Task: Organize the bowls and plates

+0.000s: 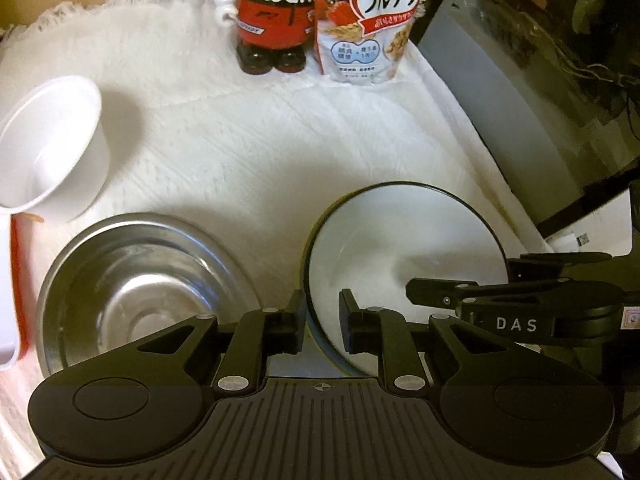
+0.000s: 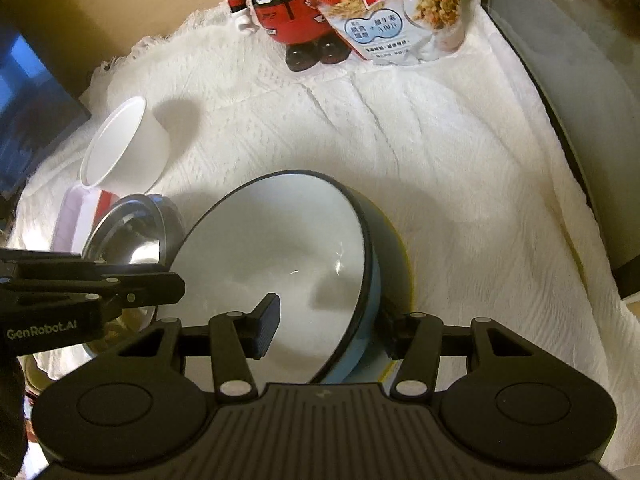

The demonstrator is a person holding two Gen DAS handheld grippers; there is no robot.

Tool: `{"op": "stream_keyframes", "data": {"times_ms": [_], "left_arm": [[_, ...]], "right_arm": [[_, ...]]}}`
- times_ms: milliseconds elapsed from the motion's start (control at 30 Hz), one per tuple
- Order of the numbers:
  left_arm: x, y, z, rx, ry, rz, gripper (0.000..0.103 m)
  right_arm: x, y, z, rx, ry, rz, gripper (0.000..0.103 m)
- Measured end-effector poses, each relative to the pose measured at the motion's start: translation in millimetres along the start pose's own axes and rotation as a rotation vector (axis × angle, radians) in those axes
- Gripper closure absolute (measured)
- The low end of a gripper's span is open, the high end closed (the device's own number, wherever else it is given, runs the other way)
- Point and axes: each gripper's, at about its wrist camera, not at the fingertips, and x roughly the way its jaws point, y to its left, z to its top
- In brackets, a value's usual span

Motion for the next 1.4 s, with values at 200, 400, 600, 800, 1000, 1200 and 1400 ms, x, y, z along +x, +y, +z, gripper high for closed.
{"op": "stream_keyframes", "data": {"times_ms": [200,400,600,800,1000,1200,1400], "left_arm": [[1,5,2,-0.006,-0.006,0.035,0.083],[6,9,3,0.002,0.007,0.058,0.083],[5,8,4,0.004,0.002,0.061,0.083],[1,13,6,-0.007,-0.018,0.046,0.083],[-5,27,10,-0.046,-0.047,-0.07,0.083],[-36,55,19,-0.097,-0.148,-0.12,0.083],[-75,123,31,-0.209,-0.315,-0.039,0.083]], "right_arm": [[-5,-1,1,-0.014,-0.032,-0.012,0.053],[-7,0,2,-0.033,-0.039,-0.023,0.054],[-17,10,3,-0.099,-0.094,-0.088,0.053],[-25,9,9,-0.122,-0.139,-0.151,0.053],[-8,-4,17,-0.072,-0.078,-0.198,0.053],[-21,8,24,-0.089,-0.112,-0.208,0.053],[-42,53,56,-0.137,-0.208,-0.127,0.029]]}}
